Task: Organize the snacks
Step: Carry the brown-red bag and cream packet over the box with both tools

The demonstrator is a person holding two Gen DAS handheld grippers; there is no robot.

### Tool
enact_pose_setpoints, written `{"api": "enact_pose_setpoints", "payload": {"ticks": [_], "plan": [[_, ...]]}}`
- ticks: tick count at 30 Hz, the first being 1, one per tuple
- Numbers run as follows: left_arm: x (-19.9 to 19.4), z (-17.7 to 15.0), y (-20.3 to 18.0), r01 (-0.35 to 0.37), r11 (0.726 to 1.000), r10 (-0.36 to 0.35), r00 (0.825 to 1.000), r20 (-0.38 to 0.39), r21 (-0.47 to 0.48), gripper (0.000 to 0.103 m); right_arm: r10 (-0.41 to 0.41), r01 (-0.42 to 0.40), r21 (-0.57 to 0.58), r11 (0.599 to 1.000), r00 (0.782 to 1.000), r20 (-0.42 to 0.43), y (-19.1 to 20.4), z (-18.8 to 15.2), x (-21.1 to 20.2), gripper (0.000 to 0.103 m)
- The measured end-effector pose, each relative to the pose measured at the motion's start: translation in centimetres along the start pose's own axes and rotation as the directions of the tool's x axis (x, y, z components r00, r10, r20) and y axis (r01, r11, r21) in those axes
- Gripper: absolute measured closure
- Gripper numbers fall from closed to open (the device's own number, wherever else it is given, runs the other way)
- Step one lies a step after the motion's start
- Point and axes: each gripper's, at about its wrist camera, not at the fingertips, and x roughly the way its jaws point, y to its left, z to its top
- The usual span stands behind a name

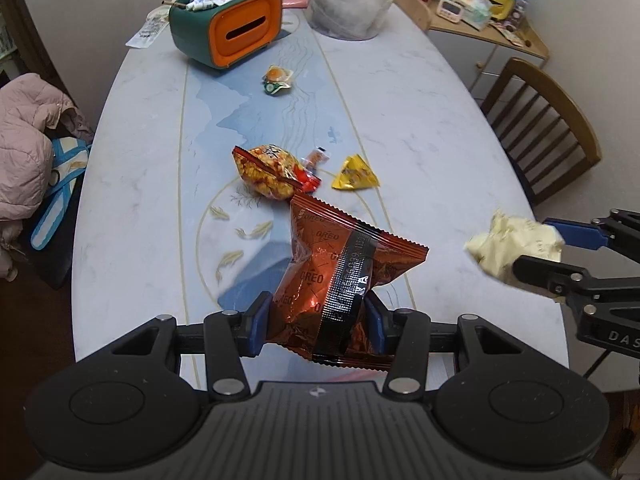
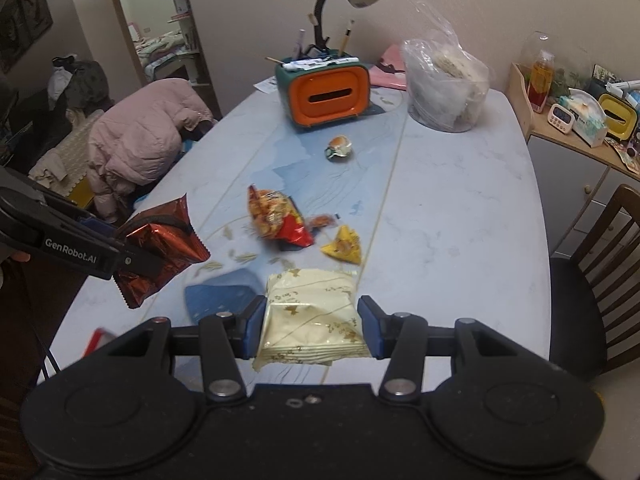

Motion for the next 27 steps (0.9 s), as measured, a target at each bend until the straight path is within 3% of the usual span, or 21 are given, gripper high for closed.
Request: {"api": "enact_pose_setpoints", "payload": {"ticks": [11, 18, 27], "plan": [[-2.4, -6.3, -1.3, 0.04, 0.997, -0.038, 0.999, -0.034, 0.061, 0.056, 0.029, -0.029, 0.002, 1.0, 0.999, -0.014, 4.1, -4.1, -2.4, 0.057], [-0.7, -10.6, -1.4, 0.059, 0.996, -0.051, 0.992, -0.114, 0.066, 0.056, 0.045, -0.044, 0.017, 0.999, 0.998, -0.049, 5.9, -7.0, -1.9, 0.057], [2.3, -13.7, -1.9, 0.076, 0.995, -0.063, 0.978, -0.197, 0.058, 0.056, 0.049, -0.042, 0.062, 0.997, 0.991, -0.122, 7.2, -10.9, 1.0, 0.057]]}}
